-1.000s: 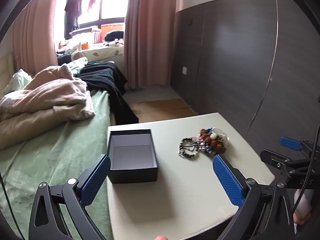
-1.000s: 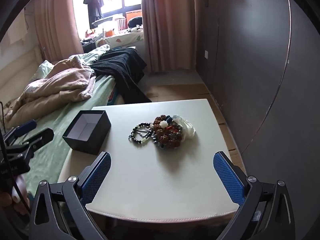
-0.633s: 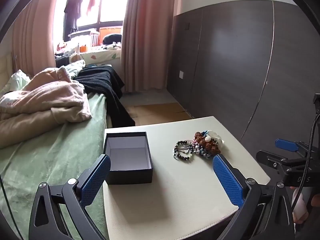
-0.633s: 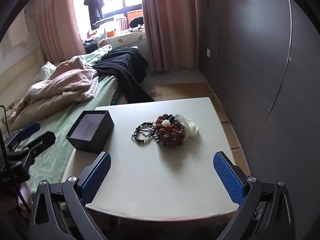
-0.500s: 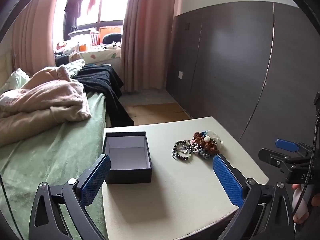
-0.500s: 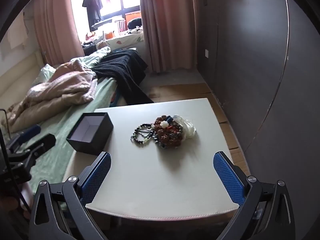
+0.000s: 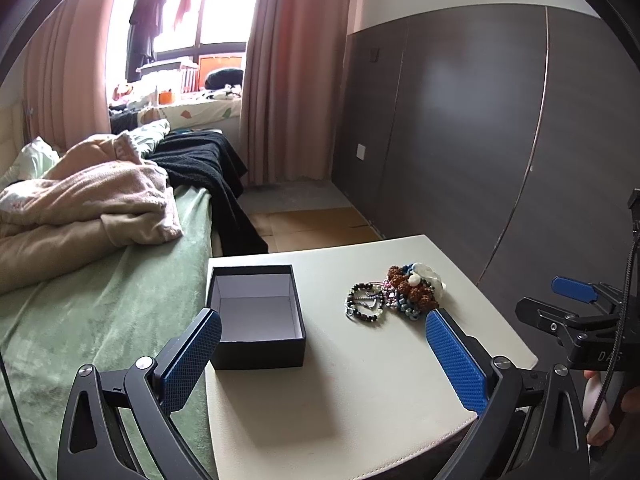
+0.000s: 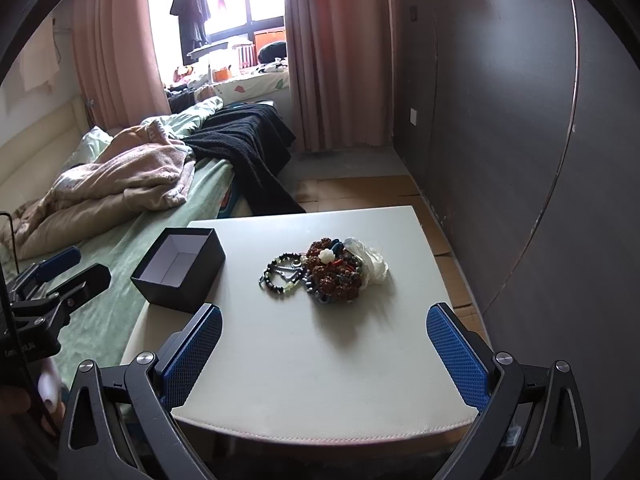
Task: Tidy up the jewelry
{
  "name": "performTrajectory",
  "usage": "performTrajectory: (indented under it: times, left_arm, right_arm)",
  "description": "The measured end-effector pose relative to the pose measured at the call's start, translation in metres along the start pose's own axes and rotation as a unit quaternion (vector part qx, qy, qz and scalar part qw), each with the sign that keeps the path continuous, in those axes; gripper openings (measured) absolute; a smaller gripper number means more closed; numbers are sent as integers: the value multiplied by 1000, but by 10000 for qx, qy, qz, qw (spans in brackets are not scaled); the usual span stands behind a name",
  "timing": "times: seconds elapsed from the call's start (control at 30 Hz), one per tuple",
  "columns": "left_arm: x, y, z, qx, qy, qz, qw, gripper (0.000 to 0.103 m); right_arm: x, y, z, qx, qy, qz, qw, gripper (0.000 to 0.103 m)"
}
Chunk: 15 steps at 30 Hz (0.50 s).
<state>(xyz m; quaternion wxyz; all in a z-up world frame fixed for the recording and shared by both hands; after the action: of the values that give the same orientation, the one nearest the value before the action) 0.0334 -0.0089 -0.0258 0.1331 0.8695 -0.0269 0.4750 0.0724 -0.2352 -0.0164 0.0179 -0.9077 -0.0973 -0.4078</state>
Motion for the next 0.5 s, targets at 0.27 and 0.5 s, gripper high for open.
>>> performTrajectory:
  times: [0.27, 0.5]
  left_arm:
    - [1, -2, -1, 21, -6, -79, 10000, 102]
    - [0, -3, 2, -57, -47, -204, 9998, 102]
  right_arm:
    - [0, 3, 2, 67, -13, 127, 9999, 102]
    - [-1, 5, 5, 148, 19, 248, 9996, 102]
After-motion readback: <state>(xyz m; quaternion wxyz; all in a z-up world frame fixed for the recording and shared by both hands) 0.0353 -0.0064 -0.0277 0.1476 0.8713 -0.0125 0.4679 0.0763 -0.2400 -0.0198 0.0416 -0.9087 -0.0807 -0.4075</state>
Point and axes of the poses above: each gripper's, at about its wrist camera, not at the fingertips, and z roughly the way its jaws point, y to its right, x to its top, the point moved 5 cm from there along z, roughly the way its jaws point, and after that the axes turned 11 degrees about -x, right-handed, at the moved point
